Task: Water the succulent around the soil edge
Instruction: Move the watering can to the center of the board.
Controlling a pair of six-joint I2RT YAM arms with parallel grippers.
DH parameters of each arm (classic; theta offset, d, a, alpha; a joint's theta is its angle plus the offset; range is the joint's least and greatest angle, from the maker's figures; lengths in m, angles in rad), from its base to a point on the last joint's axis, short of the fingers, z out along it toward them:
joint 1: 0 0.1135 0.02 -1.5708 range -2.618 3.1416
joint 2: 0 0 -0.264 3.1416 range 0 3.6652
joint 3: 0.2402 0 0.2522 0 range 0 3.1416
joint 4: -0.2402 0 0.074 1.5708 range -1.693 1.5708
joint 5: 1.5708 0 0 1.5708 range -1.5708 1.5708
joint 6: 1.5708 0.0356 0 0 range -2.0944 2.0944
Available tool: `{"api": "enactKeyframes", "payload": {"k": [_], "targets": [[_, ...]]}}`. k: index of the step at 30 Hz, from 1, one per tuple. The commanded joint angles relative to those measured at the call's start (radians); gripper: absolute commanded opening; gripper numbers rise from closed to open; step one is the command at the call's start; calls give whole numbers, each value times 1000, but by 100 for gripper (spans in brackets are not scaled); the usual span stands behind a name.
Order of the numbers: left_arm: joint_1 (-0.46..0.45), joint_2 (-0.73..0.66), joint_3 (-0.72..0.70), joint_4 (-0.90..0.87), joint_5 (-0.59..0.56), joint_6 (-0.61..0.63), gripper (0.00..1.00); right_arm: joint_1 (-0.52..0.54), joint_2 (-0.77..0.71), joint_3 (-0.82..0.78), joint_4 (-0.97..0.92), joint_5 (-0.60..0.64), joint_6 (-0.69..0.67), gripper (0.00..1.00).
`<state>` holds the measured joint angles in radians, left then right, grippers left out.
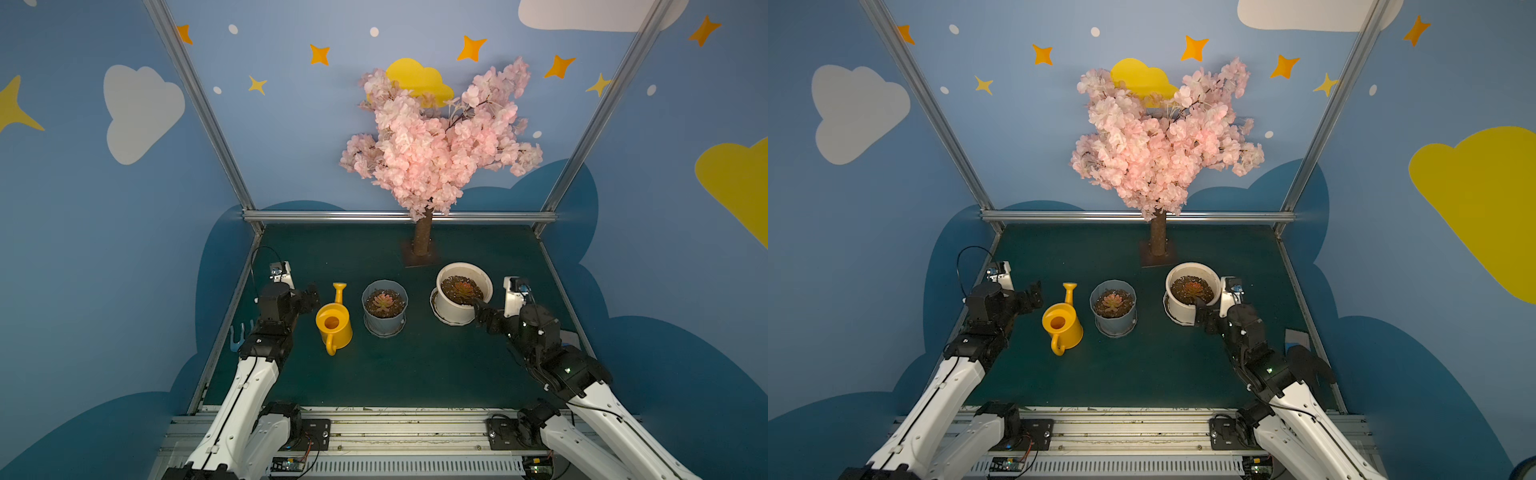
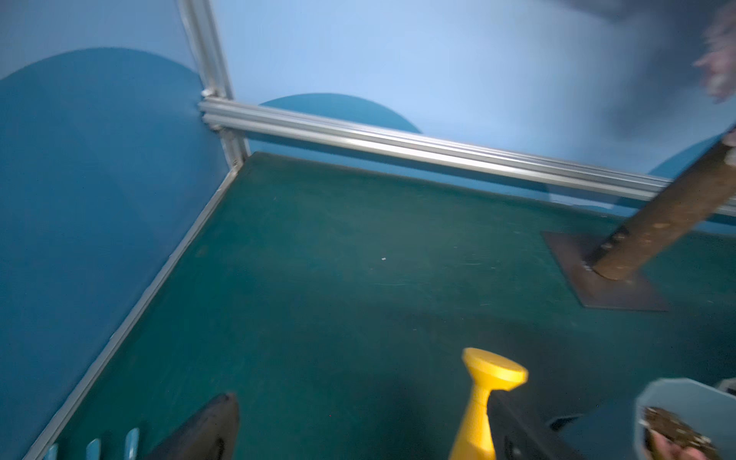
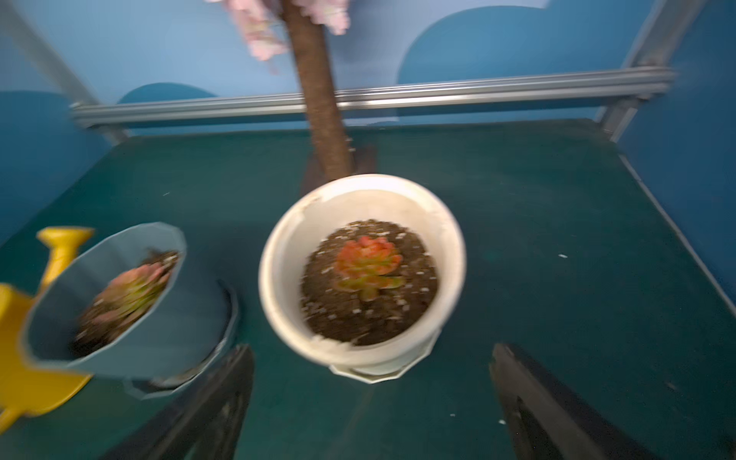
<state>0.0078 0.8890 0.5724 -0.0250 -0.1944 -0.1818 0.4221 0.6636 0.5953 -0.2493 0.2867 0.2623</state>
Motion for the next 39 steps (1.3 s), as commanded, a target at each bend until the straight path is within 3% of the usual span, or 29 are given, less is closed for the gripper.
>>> {"api": "enactKeyframes", "payload": {"k": [1, 5, 7, 9, 12, 14, 18, 24, 28, 33, 39], "targets": [[102, 46, -68, 186, 71, 23, 100, -257, 9, -24, 20, -149, 66, 98], [152, 158, -164, 340, 120, 50, 100, -584, 90, -129, 177, -309, 162, 98], [159, 225, -201, 433, 143, 51, 100, -674, 158, -172, 256, -326, 188, 98], [162, 273, -210, 498, 189, 37, 100, -699, 233, -203, 319, -294, 194, 98], [163, 338, -189, 511, 220, 58, 100, -698, 334, -172, 308, -275, 177, 98], [163, 382, -196, 555, 244, 62, 100, -685, 394, -124, 284, -316, 84, 98], [160, 419, -221, 656, 319, 73, 100, -614, 504, -125, 379, -289, 20, 98], [116, 462, -277, 872, 396, 113, 100, -505, 530, -152, 506, -226, -79, 98], [62, 595, -267, 1003, 421, 181, 100, -486, 513, -203, 634, -237, -109, 98], [7, 697, -229, 1030, 390, 237, 100, -474, 517, -267, 809, -274, -142, 98], [-23, 681, -204, 958, 320, 253, 100, -403, 576, -291, 937, -210, -227, 98]]}}
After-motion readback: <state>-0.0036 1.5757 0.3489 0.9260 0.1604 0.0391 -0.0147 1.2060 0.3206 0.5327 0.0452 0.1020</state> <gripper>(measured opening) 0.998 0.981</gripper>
